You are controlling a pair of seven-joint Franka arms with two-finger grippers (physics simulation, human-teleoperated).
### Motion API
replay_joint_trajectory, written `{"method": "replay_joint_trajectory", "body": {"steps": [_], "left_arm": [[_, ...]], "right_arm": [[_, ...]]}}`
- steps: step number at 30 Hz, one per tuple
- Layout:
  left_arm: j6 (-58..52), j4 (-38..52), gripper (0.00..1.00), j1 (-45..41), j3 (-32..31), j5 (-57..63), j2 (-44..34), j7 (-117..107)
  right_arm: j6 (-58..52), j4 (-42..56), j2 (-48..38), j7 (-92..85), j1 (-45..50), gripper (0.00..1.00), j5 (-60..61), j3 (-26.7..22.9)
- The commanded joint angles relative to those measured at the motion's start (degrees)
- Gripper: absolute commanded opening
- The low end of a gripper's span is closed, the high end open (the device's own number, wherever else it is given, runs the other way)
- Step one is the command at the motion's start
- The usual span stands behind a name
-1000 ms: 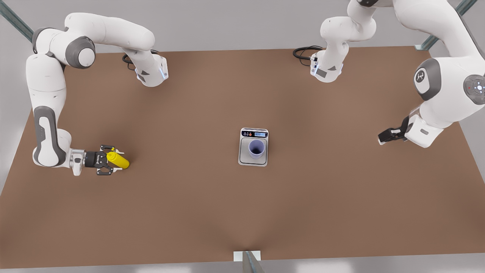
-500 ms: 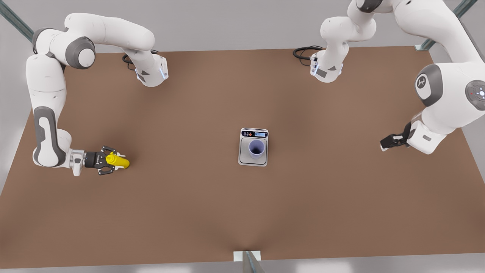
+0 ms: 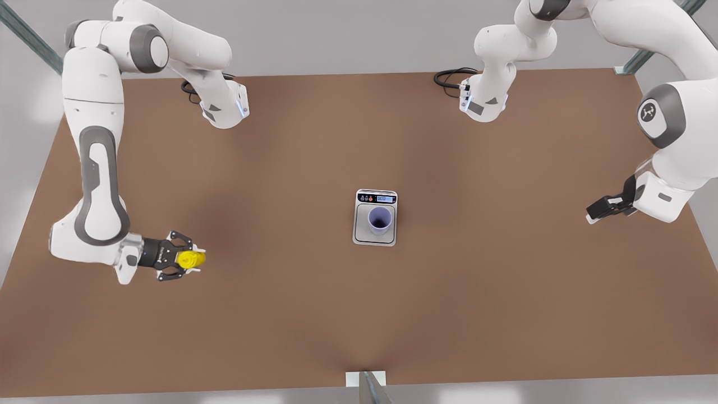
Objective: Move cup to the weight, pick up sauce bottle, pour sauce
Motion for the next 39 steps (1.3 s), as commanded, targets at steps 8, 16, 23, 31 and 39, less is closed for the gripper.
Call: {"method": "replay_joint_trajectory", "body": {"steps": [8, 16, 23, 31, 39], "left_arm": [[0.11, 0.00, 1.00, 0.05, 0.75, -0.02, 0.00, 0.18], [0.63, 0.00, 1.00, 0.14, 1.62, -0.11, 0.18, 0.09], [0.63, 0.09, 1.00, 0.14, 1.62, -0.11, 0.79, 0.09], [0.54, 0.09, 1.00, 0.14, 1.62, -0.11, 0.88, 0.18], [0.54, 0.09, 1.00, 0.05, 1.62, -0.20, 0.88, 0.18]], "right_arm": [[10.72, 0.17, -5.09, 22.86, 14.11, 0.54, -20.49, 0.31], [14.85, 2.11, -4.48, 47.65, 38.02, 0.54, -48.18, 0.31], [3.60, 11.69, 1.15, 47.21, 48.39, 0.54, -61.88, 0.40], [-2.90, 12.65, 3.70, 38.60, 52.70, 0.54, -67.69, 3.13], [-7.12, 18.37, 5.63, 65.14, 57.45, 0.54, -80.34, 2.86]]}}
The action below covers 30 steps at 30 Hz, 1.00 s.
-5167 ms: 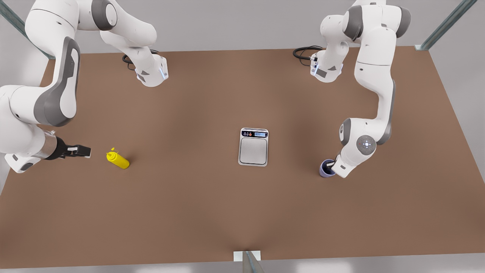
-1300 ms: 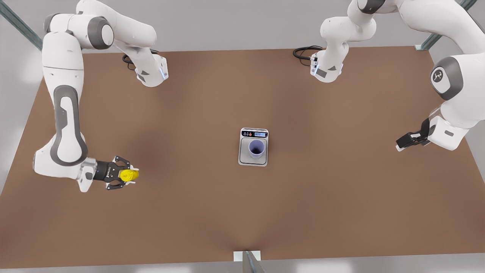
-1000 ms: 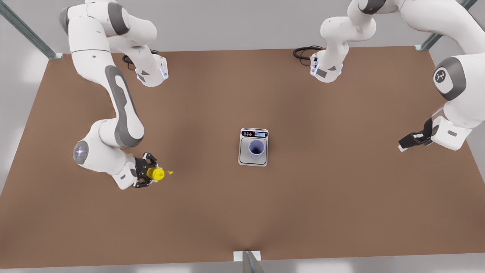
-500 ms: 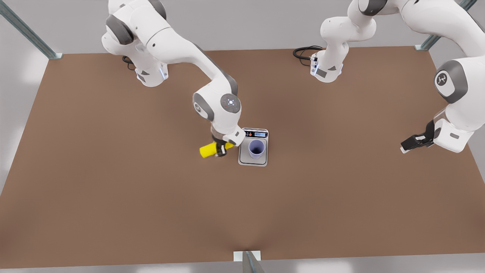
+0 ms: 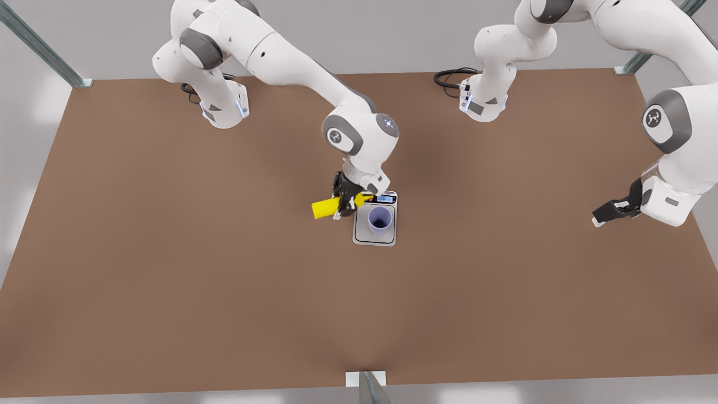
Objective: Move cup to the weight, pick up sauce bottle, pour sauce
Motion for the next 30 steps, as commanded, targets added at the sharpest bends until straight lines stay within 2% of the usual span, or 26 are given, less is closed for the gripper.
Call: {"method": "replay_joint_trajectory", "body": {"steps": [1, 8, 14, 18, 30], "left_arm": [[0.00, 0.00, 1.00, 0.02, 0.00, 0.00, 0.00, 0.00], [0.09, 0.00, 1.00, 0.02, -0.08, 0.00, 0.00, 0.00], [0.09, 0.00, 1.00, 0.02, 0.00, 0.00, 0.00, 0.00], [0.18, 0.00, 1.00, 0.02, -0.08, 0.00, 0.08, -0.09], [0.18, 0.09, 1.00, 0.02, -0.08, 0.00, 0.17, 0.00]], "right_arm": [[-0.95, 0.00, 0.00, 0.89, 0.27, 0.54, -1.91, 0.08], [-3.69, 1.76, 3.16, 0.01, 0.36, 0.54, -15.71, 0.08], [-3.34, 9.93, 9.57, -8.07, 2.38, 0.54, -23.45, 0.17], [-3.07, 10.81, 10.90, -8.78, 2.47, 0.54, -31.79, 0.08], [-3.34, 11.60, 14.68, -8.42, 4.93, 0.54, -40.24, 0.08]]}}
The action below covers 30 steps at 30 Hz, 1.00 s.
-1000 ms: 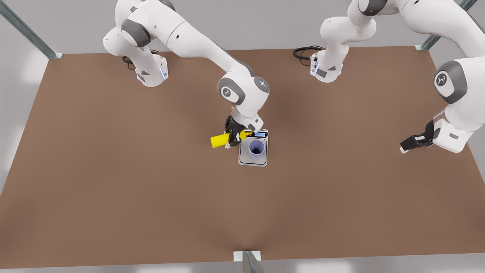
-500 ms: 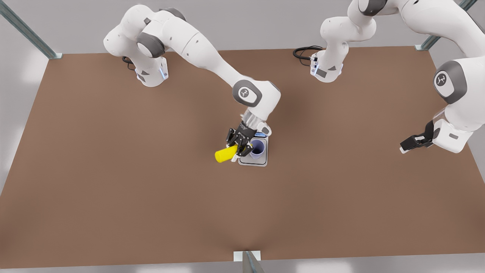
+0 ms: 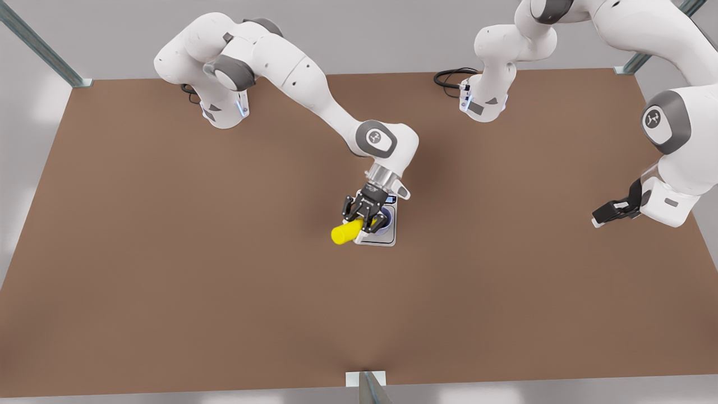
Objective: Move cup to the weight, pick up sauce bottle, pour sauce
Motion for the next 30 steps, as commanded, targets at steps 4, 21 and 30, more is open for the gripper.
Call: {"method": "replay_joint_trajectory", "body": {"steps": [4, 21, 30], "left_arm": [[0.04, 0.00, 1.00, 0.00, -0.01, 0.01, 0.00, -0.04], [0.04, 0.00, 1.00, 0.00, 0.08, 0.10, 0.08, -0.04], [0.04, 0.00, 1.00, 0.00, -0.01, 0.01, 0.08, -0.04]], "right_arm": [[0.00, 0.00, 0.00, -0.08, 0.00, 0.54, -0.06, -0.01], [4.92, 2.28, -5.19, -1.75, -13.35, 0.55, 35.77, -0.54], [12.83, 0.61, -6.77, -28.82, -30.93, 0.55, 82.02, -0.54]]}}
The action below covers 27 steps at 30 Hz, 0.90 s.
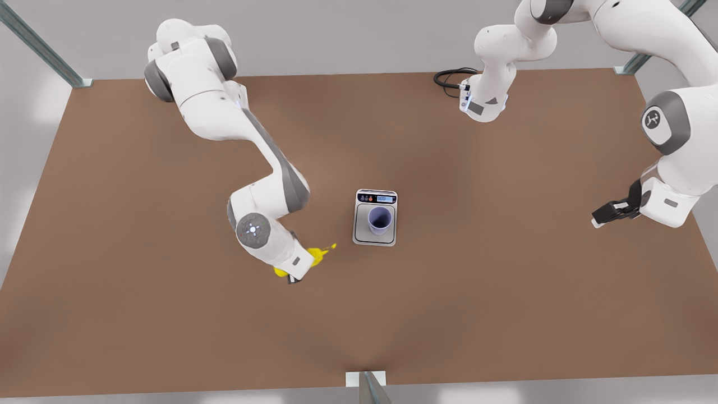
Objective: Move cup to the weight, pick up sauce bottle, pour sauce
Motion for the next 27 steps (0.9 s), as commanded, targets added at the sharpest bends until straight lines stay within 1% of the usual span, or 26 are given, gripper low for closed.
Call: {"method": "replay_joint_trajectory", "body": {"steps": [1, 3, 5, 7, 8, 11, 13, 14, 16, 18, 19, 20, 27], "left_arm": [[0.00, 0.00, 1.00, 0.00, -0.08, -0.05, 0.00, 0.00], [0.00, 0.00, 1.00, 0.00, 0.01, -0.05, 0.00, 0.00], [0.00, 0.00, 1.00, 0.00, 0.01, 0.04, 0.26, 0.00], [0.00, 0.00, 1.00, 0.08, 0.01, 0.04, 0.35, 0.00], [0.00, 0.00, 1.00, 0.00, 0.01, 0.04, 0.35, 0.00], [0.00, 0.00, 1.00, 0.00, 0.01, 0.04, 0.35, 0.00], [0.00, 0.00, 1.00, 0.00, 0.01, 0.04, 0.35, 0.00], [0.00, 0.00, 1.00, 0.00, -0.08, 0.04, 0.35, 0.00], [0.00, 0.00, 1.00, 0.08, -0.08, 0.04, 0.35, 0.00], [0.00, 0.00, 1.00, 0.08, -0.08, 0.04, 0.35, 0.00], [0.00, 0.00, 1.00, 0.08, 0.01, 0.04, 0.35, 0.00], [0.00, 0.00, 1.00, 0.08, 0.01, 0.04, 0.35, 0.00], [0.00, 0.00, 1.00, 0.00, 0.01, 0.04, 0.44, 0.00]], "right_arm": [[0.77, -0.90, -0.08, -1.54, -0.35, 0.55, 3.16, 0.01], [1.92, -3.18, 0.27, -10.67, -3.60, 0.55, 17.30, 0.01], [1.57, -5.29, 0.36, -19.20, -7.03, 0.55, 28.03, 0.10], [0.52, -5.74, 0.71, -22.98, -9.14, 0.55, 32.87, 0.54], [-3.60, -6.00, 1.15, -26.49, -10.37, 0.55, 37.52, 0.54], [-9.06, -9.16, 2.03, -36.26, -15.29, 0.55, 44.91, 0.62], [-10.91, -12.41, 2.47, -37.66, -17.58, 0.55, 49.83, 0.54], [-11.00, -13.99, 2.99, -39.07, -18.45, 0.55, 51.86, 0.62], [-12.05, -14.17, 4.05, -40.04, -19.69, 0.55, 53.09, 0.62], [-12.05, -14.52, 5.37, -44.61, -20.30, 0.55, 53.88, 0.54], [-11.44, -15.22, 5.63, -46.62, -20.56, 0.55, 53.88, 0.54], [-8.63, -15.58, 5.98, -51.02, -20.57, 0.55, 54.06, 0.53], [-8.19, -17.07, 8.01, -52.96, -20.04, 0.55, 56.08, 0.54]]}}
